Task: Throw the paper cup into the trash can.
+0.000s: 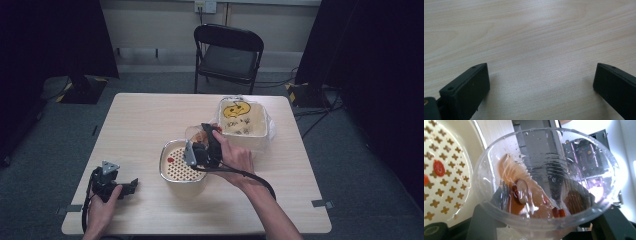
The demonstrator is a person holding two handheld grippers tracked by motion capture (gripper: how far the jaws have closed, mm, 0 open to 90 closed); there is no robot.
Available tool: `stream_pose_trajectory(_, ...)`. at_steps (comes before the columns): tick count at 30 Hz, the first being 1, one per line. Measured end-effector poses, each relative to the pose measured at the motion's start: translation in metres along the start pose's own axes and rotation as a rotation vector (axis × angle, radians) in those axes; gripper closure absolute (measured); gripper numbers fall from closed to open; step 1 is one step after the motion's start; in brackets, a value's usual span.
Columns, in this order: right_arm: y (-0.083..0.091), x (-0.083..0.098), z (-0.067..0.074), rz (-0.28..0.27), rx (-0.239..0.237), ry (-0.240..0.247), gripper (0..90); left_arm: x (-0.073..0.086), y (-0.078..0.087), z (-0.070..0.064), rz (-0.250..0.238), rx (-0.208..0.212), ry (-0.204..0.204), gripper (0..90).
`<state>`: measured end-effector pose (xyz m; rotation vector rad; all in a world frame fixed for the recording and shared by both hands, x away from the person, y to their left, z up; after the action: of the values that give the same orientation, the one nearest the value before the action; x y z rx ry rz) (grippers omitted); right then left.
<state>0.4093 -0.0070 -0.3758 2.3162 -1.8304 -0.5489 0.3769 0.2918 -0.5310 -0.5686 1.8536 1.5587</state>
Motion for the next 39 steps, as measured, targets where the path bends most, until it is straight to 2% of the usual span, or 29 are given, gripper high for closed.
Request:
stream_pose_trajectory(1,0.000,0.000,0.000,0.000,0.000,0.000,43.9,0.000,0.000,0.000,0.000,0.000,0.000,0.1)
stream_pose_trajectory(2,-0.001,-0.001,0.002,0.008,0.004,0.050,44.1,0.000,0.000,0.000,0.000,0.000,0.000,0.1)
stream_pose_trajectory(3,-0.001,-0.001,0.002,0.008,0.004,0.050,44.1,0.000,0.000,0.000,0.000,0.000,0.000,0.1)
stream_pose_trajectory(4,-0.001,-0.002,0.004,0.020,0.015,0.079,44.1,0.000,0.000,0.000,-0.001,0.000,-0.001,0.1)
stream_pose_trajectory(5,-0.002,-0.003,0.006,0.029,0.023,0.124,44.2,0.000,0.000,0.000,0.000,0.000,-0.001,0.1)
stream_pose_trajectory(6,-0.002,-0.004,0.007,0.052,0.048,0.212,44.5,0.000,0.000,0.000,0.000,0.001,-0.001,0.1)
stream_pose_trajectory(7,-0.002,-0.004,0.007,0.052,0.048,0.212,44.5,0.000,0.000,0.000,0.000,0.001,-0.001,0.1)
stream_pose_trajectory(9,-0.002,-0.004,0.009,0.073,0.068,0.267,44.5,0.000,0.000,0.000,0.000,0.000,0.000,0.1)
stream_pose_trajectory(10,-0.003,-0.004,0.009,0.087,0.091,0.316,44.7,0.000,0.000,0.000,-0.001,0.001,0.001,0.1)
stream_pose_trajectory(13,-0.002,-0.005,0.008,0.089,0.111,0.339,45.1,0.000,0.000,0.000,0.000,0.001,0.000,0.1)
stream_pose_trajectory(15,-0.001,-0.006,0.006,0.099,0.133,0.375,45.2,0.000,0.000,0.000,0.000,0.001,0.000,0.1)
stream_pose_trajectory(16,0.000,-0.008,0.004,0.105,0.152,0.414,45.3,0.000,0.000,0.000,0.000,0.001,0.000,0.1)
stream_pose_trajectory(18,0.001,-0.008,0.005,0.112,0.168,0.425,45.3,0.000,0.000,0.000,0.000,0.000,-0.001,0.1)
stream_pose_trajectory(26,0.005,-0.013,0.007,0.149,0.277,0.622,45.7,0.000,0.000,0.000,0.000,0.000,0.000,0.1)
stream_pose_trajectory(28,0.007,-0.014,0.009,0.159,0.322,0.688,45.9,0.000,0.000,0.000,-0.001,0.000,0.001,0.1)
stream_pose_trajectory(29,0.010,-0.015,0.013,0.164,0.357,0.741,45.9,0.000,0.000,0.000,0.000,0.001,-0.001,0.1)
stream_pose_trajectory(30,0.010,-0.015,0.013,0.164,0.357,0.741,45.9,0.000,0.000,0.000,0.000,0.001,-0.001,0.1)
stream_pose_trajectory(31,0.011,-0.015,0.014,0.160,0.371,0.779,45.9,0.000,0.000,0.000,0.000,0.000,-0.001,0.1)
stream_pose_trajectory(33,0.013,-0.017,0.016,0.146,0.379,0.803,46.0,0.000,0.000,0.000,0.000,0.000,0.000,0.1)
stream_pose_trajectory(35,0.013,-0.016,0.017,0.155,0.399,0.825,46.2,0.000,0.000,0.000,0.000,0.001,0.003,0.1)
stream_pose_trajectory(36,0.014,-0.015,0.019,0.163,0.425,0.874,46.7,0.000,0.000,0.000,0.000,0.001,0.002,0.1)
stream_pose_trajectory(39,0.015,-0.015,0.020,0.170,0.420,0.893,47.0,0.000,0.000,0.000,0.000,0.000,-0.001,0.1)
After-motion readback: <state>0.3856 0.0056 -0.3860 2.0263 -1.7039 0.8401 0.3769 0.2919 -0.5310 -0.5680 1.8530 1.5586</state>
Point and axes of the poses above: each handheld gripper's, and its own axes: y roughly backward along the jaws, x roughly out of its underside, z roughly to its left, the point moved 4 cm from there along -y, roughly forward along the jaws, and after that the axes turned 7 degrees about y, right-handed, at the moved point
